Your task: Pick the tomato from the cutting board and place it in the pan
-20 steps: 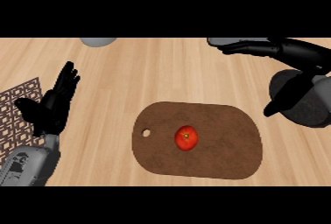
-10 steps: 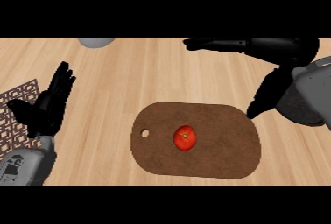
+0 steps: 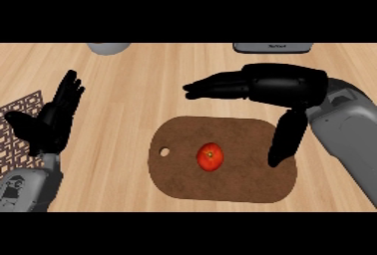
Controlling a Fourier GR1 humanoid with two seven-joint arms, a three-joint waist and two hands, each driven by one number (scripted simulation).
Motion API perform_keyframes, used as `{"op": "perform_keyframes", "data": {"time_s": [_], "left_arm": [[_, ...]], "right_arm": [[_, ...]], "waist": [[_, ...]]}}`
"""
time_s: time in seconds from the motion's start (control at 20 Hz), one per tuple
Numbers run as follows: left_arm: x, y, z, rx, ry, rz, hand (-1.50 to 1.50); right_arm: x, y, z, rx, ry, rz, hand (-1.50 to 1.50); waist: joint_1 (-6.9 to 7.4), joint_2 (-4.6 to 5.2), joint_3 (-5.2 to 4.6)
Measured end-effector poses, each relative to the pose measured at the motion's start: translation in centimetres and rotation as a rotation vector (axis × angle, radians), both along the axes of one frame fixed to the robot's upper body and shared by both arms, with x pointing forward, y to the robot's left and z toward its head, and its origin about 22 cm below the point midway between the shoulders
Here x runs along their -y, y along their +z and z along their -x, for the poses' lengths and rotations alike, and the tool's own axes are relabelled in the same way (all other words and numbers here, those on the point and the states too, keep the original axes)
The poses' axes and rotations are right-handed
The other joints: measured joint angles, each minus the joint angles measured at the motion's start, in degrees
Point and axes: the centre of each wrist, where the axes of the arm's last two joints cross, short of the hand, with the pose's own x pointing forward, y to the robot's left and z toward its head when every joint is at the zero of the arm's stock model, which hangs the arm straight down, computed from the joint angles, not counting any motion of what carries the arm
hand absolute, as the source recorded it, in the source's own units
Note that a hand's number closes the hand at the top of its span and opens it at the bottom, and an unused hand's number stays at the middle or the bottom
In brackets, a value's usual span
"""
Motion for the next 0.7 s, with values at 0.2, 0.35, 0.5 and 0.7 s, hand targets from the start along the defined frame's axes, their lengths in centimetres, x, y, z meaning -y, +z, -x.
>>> {"op": "perform_keyframes", "data": {"time_s": [0.2,0.35,0.5,0.7], "left_arm": [[0.7,-0.6,0.1,0.003,0.005,-0.002,0.00],[0.5,-0.5,0.2,0.004,0.001,0.003,0.00],[0.1,-0.3,-0.3,0.006,-0.003,0.002,0.00],[0.6,-0.6,-0.3,0.007,-0.003,0.005,0.00]], "right_arm": [[-0.5,-1.1,1.6,0.001,-0.032,0.049,-1.50],[-0.6,-2.1,2.0,0.001,-0.068,0.075,-1.50],[-0.8,-2.8,1.4,0.016,-0.105,0.097,-1.50],[-1.3,-3.6,0.9,0.022,-0.132,0.148,-1.50]], "waist": [[-0.12,-0.01,0.01],[-0.01,0.03,0.01],[0.13,0.12,0.02],[0.24,0.13,0.02]]}}
